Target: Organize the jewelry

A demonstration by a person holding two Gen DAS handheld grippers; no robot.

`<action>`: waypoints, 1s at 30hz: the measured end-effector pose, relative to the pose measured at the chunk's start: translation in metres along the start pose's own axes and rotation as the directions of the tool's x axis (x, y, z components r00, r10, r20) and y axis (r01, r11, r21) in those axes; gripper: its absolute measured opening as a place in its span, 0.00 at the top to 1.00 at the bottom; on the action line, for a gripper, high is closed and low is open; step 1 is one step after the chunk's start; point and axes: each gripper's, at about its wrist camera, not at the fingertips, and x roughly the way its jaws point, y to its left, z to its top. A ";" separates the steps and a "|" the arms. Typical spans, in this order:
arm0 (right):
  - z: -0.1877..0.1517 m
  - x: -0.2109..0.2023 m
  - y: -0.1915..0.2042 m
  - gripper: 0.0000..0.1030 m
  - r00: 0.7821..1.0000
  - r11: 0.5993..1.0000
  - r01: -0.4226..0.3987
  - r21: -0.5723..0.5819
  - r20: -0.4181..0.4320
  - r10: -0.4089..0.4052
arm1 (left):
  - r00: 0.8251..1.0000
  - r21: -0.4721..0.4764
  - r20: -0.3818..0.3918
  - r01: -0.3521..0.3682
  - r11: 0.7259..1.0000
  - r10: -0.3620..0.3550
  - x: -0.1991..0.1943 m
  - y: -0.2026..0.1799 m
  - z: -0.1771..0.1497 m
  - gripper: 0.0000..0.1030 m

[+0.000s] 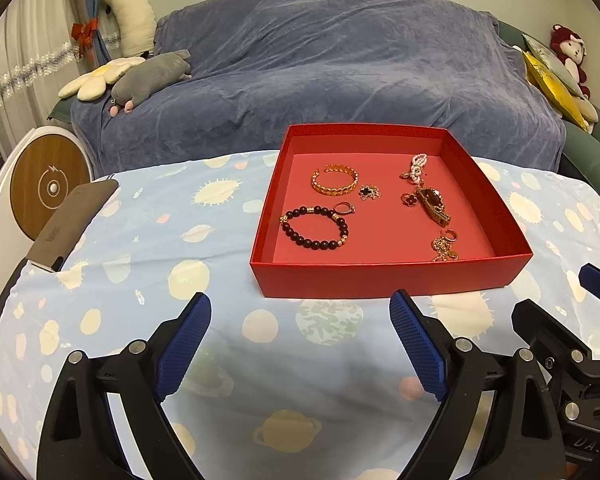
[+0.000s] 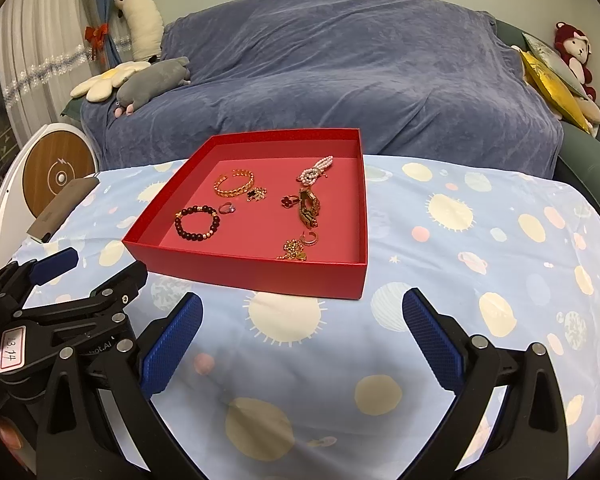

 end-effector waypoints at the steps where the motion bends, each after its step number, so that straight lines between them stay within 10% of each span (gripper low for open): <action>1: 0.000 0.000 0.000 0.05 1.000 1.000 -0.001 0.001 0.000 0.001 | 1.000 -0.002 0.001 0.000 1.000 0.000 0.000 0.000 0.000 0.14; 30: -0.002 0.001 0.000 0.05 1.000 1.000 -0.006 0.013 -0.003 0.006 | 1.000 -0.002 0.000 -0.001 1.000 0.001 0.000 0.001 0.000 0.14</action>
